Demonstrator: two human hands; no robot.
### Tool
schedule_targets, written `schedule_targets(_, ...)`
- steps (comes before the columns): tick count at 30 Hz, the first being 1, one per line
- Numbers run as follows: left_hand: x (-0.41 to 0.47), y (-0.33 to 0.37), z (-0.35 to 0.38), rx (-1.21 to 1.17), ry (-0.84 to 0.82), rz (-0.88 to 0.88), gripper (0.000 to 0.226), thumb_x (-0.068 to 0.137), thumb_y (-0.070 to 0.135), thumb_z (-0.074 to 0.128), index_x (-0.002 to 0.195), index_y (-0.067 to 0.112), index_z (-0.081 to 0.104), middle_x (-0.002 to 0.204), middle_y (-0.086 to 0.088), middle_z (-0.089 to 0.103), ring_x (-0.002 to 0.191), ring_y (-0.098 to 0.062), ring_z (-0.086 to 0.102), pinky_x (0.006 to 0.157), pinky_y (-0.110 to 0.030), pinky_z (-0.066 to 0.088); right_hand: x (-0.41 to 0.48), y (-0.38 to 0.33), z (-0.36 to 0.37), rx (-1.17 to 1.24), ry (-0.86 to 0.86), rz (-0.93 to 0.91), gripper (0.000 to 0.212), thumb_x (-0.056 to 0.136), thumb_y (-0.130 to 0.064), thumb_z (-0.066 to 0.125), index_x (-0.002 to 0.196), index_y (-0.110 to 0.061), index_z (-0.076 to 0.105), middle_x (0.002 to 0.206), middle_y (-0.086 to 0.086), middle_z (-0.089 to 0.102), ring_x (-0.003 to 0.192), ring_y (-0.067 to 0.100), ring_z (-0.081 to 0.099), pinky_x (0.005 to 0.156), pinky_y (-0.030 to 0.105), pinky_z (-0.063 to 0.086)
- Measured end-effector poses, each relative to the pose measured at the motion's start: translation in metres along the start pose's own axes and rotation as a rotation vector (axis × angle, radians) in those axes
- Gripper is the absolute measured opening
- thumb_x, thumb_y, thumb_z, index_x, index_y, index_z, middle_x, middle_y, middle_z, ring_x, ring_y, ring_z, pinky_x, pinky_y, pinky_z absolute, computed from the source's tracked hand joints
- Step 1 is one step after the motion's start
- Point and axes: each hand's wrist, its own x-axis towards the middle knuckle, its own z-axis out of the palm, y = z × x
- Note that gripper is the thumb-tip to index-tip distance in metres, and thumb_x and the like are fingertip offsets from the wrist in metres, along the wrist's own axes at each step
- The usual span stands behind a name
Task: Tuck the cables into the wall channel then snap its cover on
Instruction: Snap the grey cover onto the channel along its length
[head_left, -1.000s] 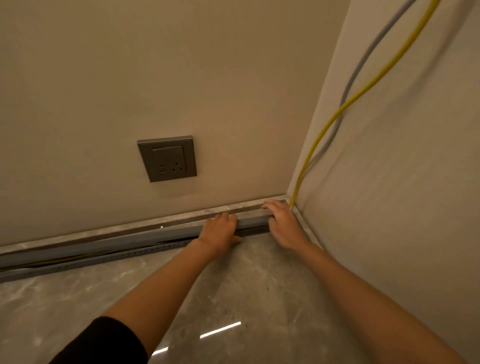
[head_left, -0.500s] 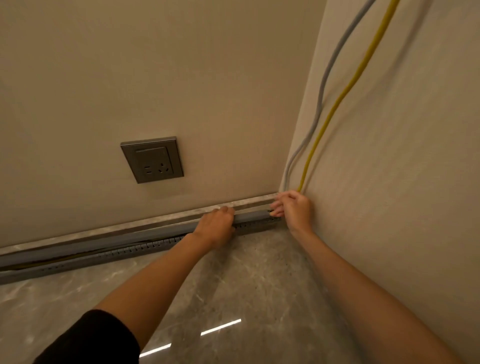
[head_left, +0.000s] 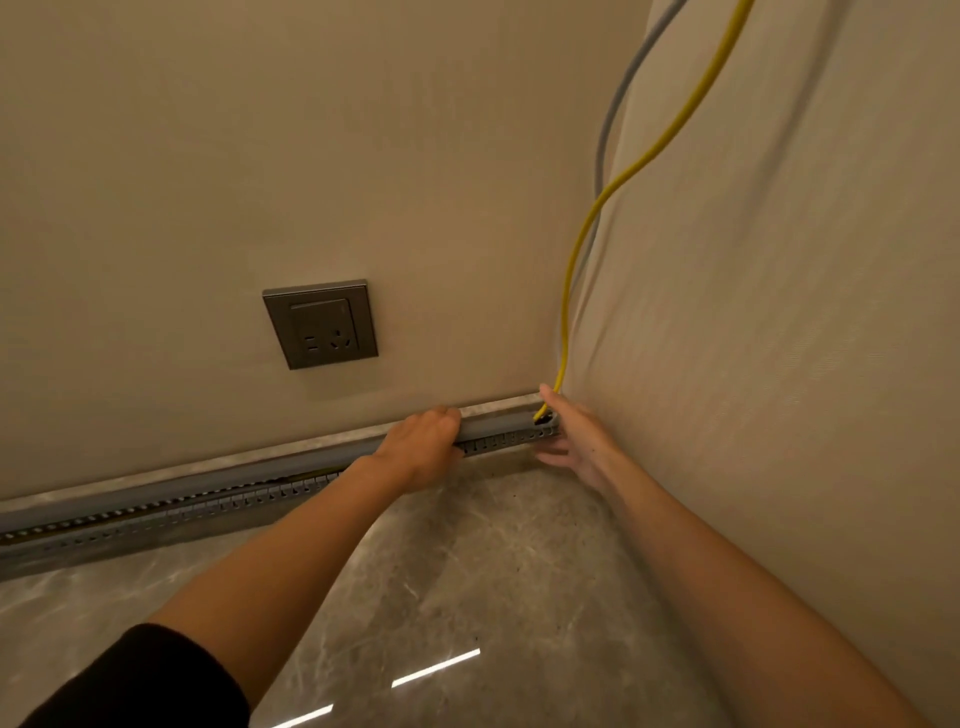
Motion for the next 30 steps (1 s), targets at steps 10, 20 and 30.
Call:
schedule_targets(10, -0.004, 0.003, -0.018, -0.052, 0.008, -0.030, 0.030, 0.095, 0.022, 0.048, 0.118, 0.003, 0.049, 0.124, -0.017, 0.050, 0.110, -0.033, 0.051, 0.089, -0.041, 0.043, -0.003, -0.014, 0.004, 0.188, 0.053, 0.035, 0.020, 0.088, -0.025, 0.063, 0.078, -0.010, 0.053, 0.078, 0.011, 0.061, 0.065, 0.025, 0.061, 0.048, 0.033, 0.058)
schedule_targets(20, -0.009, 0.005, -0.015, -0.041, 0.076, -0.046, 0.030, 0.095, 0.021, 0.049, 0.119, 0.004, 0.045, 0.123, -0.016, 0.049, 0.111, -0.034, 0.050, 0.092, -0.043, 0.042, 0.002, -0.017, 0.010, 0.322, 0.186, -0.022, 0.020, 0.079, -0.012, 0.072, 0.072, -0.009, 0.053, 0.073, 0.008, 0.060, 0.062, 0.019, 0.059, 0.054, 0.033, 0.052)
schedule_targets(30, -0.008, 0.005, -0.019, -0.028, 0.082, -0.043, 0.030, 0.093, 0.022, 0.052, 0.115, 0.004, 0.043, 0.122, -0.015, 0.048, 0.110, -0.032, 0.049, 0.090, -0.041, 0.042, -0.005, -0.019, 0.007, 0.313, 0.121, -0.087, 0.019, 0.089, -0.008, 0.060, 0.073, -0.007, 0.051, 0.077, 0.012, 0.060, 0.051, 0.016, 0.063, 0.068, 0.036, 0.059)
